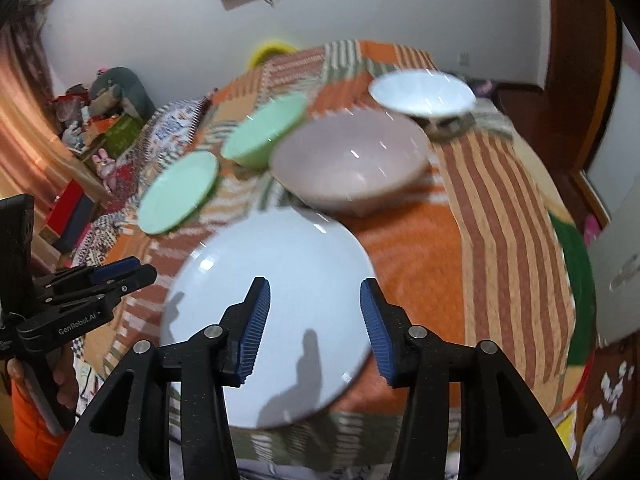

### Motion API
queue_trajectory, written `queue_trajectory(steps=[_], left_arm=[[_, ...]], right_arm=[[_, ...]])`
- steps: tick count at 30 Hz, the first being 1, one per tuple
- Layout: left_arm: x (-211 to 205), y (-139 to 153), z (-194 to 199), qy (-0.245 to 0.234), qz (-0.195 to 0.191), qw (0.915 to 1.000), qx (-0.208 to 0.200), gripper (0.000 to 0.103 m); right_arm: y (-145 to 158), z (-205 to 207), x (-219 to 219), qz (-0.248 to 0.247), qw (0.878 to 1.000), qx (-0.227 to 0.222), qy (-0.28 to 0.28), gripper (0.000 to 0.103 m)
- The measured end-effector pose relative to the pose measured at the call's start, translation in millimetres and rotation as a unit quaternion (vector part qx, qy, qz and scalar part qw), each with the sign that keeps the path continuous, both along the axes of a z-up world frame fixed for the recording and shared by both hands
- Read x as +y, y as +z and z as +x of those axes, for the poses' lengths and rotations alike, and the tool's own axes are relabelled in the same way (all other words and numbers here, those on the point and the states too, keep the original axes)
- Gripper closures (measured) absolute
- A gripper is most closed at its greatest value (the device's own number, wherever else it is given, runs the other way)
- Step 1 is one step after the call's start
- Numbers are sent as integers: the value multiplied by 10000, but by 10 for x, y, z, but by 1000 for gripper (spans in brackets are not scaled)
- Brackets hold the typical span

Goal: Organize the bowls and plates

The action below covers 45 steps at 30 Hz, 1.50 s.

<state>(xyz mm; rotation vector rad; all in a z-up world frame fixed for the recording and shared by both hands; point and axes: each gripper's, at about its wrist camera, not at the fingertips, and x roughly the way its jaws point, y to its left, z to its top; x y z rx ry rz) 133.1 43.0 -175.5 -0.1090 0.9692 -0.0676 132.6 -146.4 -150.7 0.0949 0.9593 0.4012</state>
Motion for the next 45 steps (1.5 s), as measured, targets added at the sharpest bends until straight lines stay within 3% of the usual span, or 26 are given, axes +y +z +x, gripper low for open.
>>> queue_trajectory(steps=[3,10,17,29,38,45], left_arm=[[142,173,-71,143,30,9996,-239,64],[553,520,-171,559,254,9951,-771,44],[1030,602,-105,1026,379,9896,-937,36],[1778,162,295,1592,202,9862,-410,35],[2129,-283,651,1678,-104,9858,17,35],[2229,-487,882,1616,-91,9868,54,39]], right_arm=[[127,47,198,11,9995,-216,208,58],[292,191,749,92,9955,-572,745,58],[304,335,1191,190,9912,-678,1120,51],[11,796,1699,-105,9910,-231,1313,47],[-273,1159,2021,-327,9879,215,1502,47],[-502,1341,2254,-542,9837,480,1646,49]])
